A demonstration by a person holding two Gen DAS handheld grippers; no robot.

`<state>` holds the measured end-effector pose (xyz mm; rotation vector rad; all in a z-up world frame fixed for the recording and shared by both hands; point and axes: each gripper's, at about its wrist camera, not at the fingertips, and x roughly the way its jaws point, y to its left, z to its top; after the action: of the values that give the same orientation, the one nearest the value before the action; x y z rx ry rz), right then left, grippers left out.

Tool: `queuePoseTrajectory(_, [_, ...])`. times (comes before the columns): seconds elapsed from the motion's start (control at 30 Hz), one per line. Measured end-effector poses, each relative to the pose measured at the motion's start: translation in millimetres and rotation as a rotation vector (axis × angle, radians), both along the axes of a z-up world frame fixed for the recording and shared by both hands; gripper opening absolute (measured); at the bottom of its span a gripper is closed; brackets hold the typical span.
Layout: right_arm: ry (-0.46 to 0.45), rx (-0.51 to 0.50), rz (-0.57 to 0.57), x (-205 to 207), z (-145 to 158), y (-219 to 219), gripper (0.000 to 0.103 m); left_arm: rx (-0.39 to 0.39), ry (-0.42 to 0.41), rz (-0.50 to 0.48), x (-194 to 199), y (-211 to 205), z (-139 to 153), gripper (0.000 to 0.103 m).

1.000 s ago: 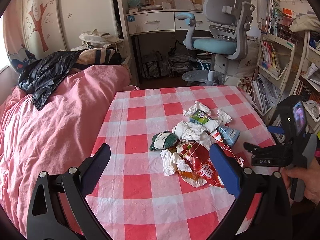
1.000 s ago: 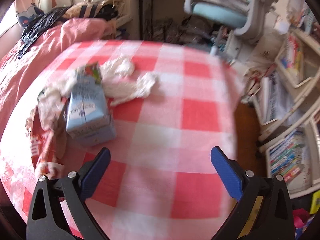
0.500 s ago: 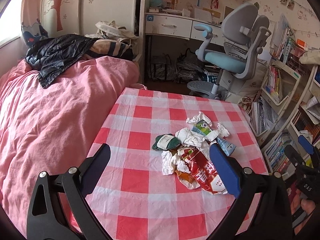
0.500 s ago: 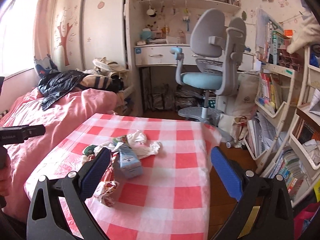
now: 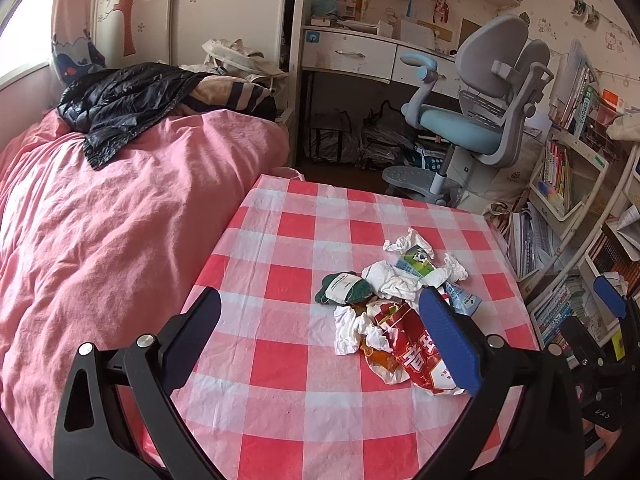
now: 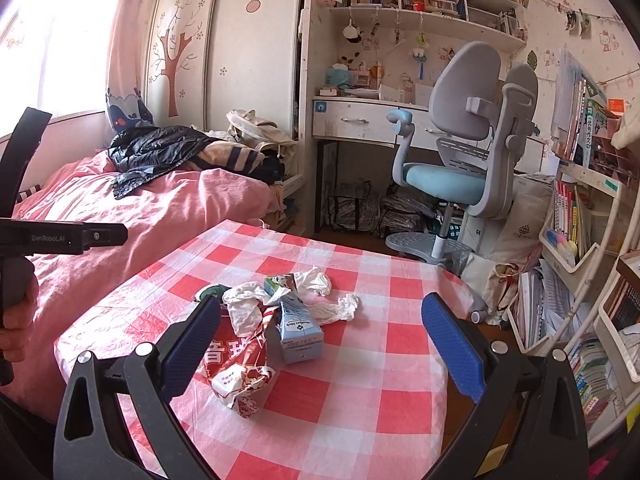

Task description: Collect trash

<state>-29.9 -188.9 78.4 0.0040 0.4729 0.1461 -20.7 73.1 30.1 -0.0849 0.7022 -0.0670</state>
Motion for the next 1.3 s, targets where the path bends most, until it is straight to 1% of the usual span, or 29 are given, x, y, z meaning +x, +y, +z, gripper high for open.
queuePoseTrajectory(0.5, [0.003, 0.002, 0.015, -0.7, 2.0, 2.9, 0.097, 0.010, 0.005, -0.004, -0.5, -3.3, 0.0, 0.096])
queuePoseTrajectory(1.3, [0.017, -0.014, 0.043, 1.8, 1.0, 12.1, 0.097, 0.009, 0.024, 0.012, 5.3, 4.3, -5.3, 0.096])
